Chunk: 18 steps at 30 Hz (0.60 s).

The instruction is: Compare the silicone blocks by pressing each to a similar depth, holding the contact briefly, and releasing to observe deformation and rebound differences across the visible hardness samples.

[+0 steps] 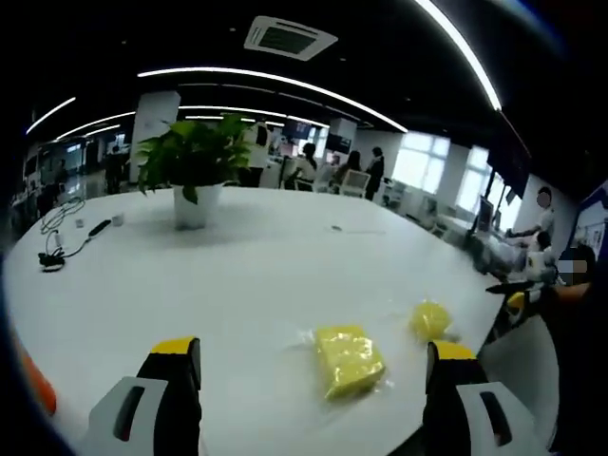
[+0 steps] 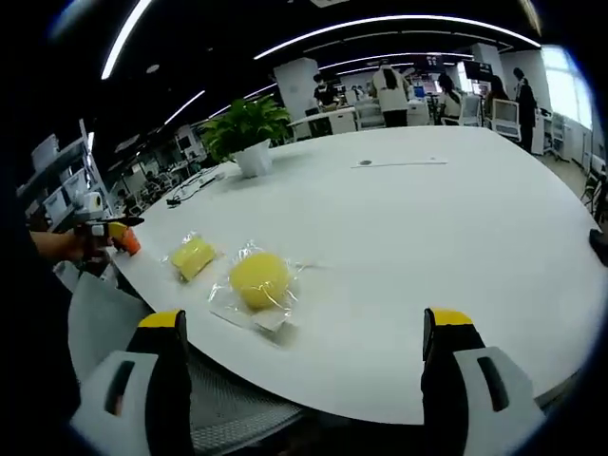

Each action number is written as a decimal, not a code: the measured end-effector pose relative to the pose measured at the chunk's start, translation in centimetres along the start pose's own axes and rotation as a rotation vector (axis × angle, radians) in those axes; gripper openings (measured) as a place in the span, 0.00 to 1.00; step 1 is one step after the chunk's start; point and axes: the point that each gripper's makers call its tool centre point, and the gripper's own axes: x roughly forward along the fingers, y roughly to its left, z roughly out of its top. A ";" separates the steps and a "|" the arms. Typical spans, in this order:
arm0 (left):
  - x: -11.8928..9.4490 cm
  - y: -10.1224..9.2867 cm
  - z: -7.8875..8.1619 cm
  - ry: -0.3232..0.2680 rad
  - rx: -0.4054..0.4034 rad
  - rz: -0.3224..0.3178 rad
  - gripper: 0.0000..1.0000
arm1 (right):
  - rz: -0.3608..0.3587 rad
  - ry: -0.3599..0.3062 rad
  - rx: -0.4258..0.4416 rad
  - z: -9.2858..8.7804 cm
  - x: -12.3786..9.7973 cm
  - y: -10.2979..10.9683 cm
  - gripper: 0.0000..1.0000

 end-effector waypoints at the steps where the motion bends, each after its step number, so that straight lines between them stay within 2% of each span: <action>1: 0.1 0.0 -0.1 -0.004 -0.007 -0.001 1.00 | 0.003 0.007 -0.001 -0.2 0.0 0.0 0.96; 5: 0.5 0.0 -1.0 0.010 -0.012 0.005 1.00 | -0.005 0.011 0.010 -0.4 0.1 -0.2 0.96; 8: 0.3 0.1 -0.9 -0.001 -0.015 0.010 1.00 | -0.010 0.016 0.015 -0.4 0.3 -0.4 0.96; 11: 0.1 0.5 -1.2 0.017 -0.031 0.017 1.00 | 0.050 0.000 -0.015 0.0 0.7 0.6 0.96; 14: -0.4 1.1 -1.0 0.013 -0.029 0.037 1.00 | 0.028 0.012 -0.052 0.1 0.9 0.6 0.96; 15: -0.6 1.3 -0.8 0.006 -0.034 0.045 1.00 | 0.041 0.002 -0.038 0.4 0.9 0.9 0.96; 17: -0.8 1.4 -0.6 -0.009 -0.053 0.044 1.00 | 0.132 -0.043 0.045 1.0 1.0 2.4 0.96; 18: -0.8 1.4 -0.6 -0.009 -0.058 0.043 1.00 | 0.127 -0.032 0.035 0.8 1.1 2.2 0.96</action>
